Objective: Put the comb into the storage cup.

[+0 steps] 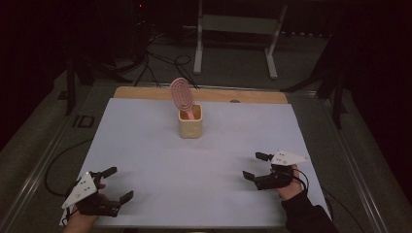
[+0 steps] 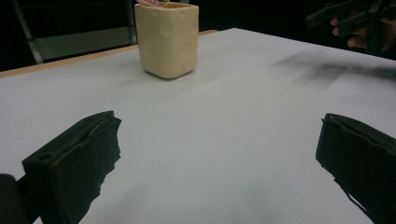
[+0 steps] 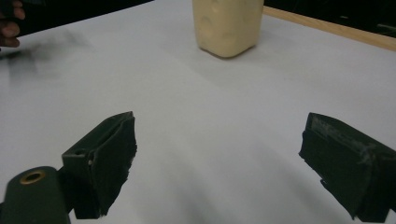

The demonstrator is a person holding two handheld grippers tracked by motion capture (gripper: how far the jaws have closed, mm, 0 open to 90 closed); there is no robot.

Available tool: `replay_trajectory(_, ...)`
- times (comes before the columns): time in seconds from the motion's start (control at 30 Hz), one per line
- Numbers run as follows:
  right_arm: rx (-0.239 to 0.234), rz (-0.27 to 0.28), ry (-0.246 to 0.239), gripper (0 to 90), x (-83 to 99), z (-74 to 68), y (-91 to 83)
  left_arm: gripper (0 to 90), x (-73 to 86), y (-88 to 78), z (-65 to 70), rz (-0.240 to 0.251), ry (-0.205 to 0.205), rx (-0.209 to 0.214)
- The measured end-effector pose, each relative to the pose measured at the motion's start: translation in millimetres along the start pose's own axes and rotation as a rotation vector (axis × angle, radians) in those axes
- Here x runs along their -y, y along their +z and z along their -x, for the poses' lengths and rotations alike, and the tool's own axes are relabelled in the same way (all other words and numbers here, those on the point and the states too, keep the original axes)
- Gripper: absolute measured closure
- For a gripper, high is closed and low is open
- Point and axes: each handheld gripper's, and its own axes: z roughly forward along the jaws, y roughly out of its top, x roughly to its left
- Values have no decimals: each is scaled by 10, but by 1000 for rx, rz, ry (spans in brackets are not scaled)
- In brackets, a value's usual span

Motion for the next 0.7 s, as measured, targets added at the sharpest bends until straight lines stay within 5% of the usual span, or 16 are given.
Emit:
replay_trajectory(0.37, 48, -47, -20, 99, 214, -2, -66, 0, 0, -1, 0, 0, 0, 0)
replay_trajectory(0.53, 91, -102, 25, 99, 284, 4, -93, 0, 1, 0, 1, 0, -1, -1)
replay_trajectory(0.7, 101, -104, -15, 99, 360, -16, -143, 0, 3, 5, 1, -4, 1, 0)
